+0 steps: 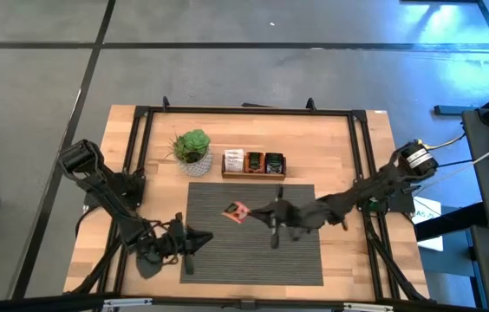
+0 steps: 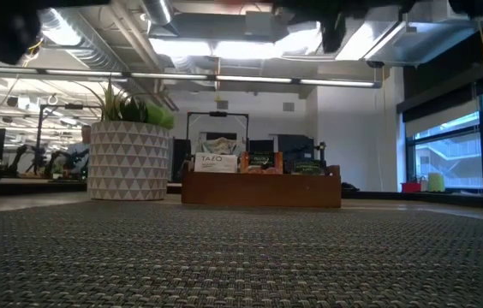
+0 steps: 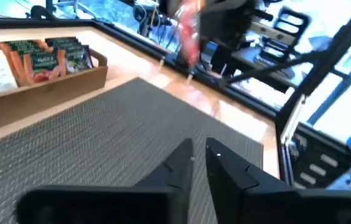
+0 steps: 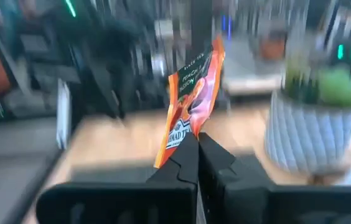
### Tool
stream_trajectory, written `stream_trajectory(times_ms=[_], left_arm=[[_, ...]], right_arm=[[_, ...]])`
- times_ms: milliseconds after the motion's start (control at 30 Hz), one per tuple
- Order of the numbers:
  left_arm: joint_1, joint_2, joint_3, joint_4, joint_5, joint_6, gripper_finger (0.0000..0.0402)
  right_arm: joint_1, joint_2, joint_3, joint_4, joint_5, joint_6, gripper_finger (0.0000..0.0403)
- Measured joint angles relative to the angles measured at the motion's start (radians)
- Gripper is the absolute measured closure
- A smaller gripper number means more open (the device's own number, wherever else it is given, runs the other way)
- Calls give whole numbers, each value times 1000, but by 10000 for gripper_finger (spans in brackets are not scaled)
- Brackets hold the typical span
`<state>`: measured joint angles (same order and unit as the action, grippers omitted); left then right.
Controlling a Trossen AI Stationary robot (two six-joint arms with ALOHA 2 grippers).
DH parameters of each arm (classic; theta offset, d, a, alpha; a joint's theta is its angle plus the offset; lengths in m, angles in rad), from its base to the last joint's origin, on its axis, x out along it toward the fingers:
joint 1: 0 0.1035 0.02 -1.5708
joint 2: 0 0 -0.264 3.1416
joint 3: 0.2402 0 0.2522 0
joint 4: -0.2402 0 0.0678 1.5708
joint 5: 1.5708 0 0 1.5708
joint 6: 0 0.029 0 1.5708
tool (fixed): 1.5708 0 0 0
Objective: Pick & Place Tea
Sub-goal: Put the orange tea bag into the middle section of the wooden organizer
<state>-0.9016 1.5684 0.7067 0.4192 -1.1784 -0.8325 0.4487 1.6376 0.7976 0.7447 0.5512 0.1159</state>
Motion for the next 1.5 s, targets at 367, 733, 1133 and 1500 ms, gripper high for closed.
stream_trajectory(times_ms=[367,733,1133,1500], left_arm=[[184,0,0,254,135,129,242],[322,0,0,451,365,590,252],[337,0,0,657,390,881,274],[341,0,0,758,387,969,321]], right_arm=[[5,87,-80,539,-37,-206,400],[5,102,-29,567,-14,-352,398],[-30,102,-28,583,-82,-335,397],[-29,102,-28,570,-134,-333,396]])
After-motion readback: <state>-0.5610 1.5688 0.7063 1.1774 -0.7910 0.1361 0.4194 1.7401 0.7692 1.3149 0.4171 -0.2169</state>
